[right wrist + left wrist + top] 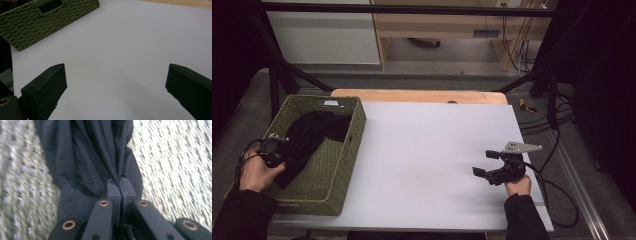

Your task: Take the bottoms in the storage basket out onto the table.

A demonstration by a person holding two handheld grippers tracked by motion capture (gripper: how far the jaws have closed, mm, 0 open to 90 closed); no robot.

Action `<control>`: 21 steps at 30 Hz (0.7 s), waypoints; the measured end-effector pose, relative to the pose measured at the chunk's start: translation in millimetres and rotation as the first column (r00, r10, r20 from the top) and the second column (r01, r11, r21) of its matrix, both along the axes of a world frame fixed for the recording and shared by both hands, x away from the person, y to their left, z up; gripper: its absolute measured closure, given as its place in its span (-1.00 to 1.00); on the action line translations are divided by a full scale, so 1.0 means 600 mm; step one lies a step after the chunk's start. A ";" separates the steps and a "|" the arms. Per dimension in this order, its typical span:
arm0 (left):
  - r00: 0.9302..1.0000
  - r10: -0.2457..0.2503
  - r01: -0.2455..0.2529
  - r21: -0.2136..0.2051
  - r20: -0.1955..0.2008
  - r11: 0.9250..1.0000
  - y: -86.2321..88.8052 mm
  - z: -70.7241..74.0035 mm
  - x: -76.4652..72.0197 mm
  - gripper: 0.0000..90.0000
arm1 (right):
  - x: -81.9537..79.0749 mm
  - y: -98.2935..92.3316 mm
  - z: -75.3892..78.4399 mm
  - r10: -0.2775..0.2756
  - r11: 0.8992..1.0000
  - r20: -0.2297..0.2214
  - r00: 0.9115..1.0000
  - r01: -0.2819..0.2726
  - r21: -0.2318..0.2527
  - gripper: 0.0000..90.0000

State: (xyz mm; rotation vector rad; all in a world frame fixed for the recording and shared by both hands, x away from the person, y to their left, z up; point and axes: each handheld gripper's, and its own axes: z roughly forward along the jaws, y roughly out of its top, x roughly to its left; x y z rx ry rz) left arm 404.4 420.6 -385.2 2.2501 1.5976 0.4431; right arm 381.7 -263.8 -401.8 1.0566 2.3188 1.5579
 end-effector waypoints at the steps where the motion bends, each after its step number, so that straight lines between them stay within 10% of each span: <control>1: 1.000 -0.008 0.008 0.000 0.009 1.000 -0.001 0.002 0.000 0.94 | 0.000 0.000 0.000 0.003 1.000 -0.001 1.000 -0.003 -0.003 -0.91; 11: 0.987 0.031 -0.013 -0.111 0.157 0.994 -0.005 0.053 0.043 -0.21 | 0.001 -0.001 -0.001 0.000 1.000 -0.003 1.000 0.000 -0.004 -0.91; 17: 0.979 0.018 0.000 -0.086 0.202 0.996 -0.016 0.070 0.063 -0.83 | 0.002 -0.001 -0.002 -0.001 1.000 -0.003 1.000 0.001 -0.005 -0.91; 21: 0.974 0.037 -0.017 -0.089 0.223 0.996 -0.020 0.077 0.075 -0.91 | 0.001 -0.001 -0.002 0.000 1.000 -0.001 1.000 0.000 -0.002 -0.91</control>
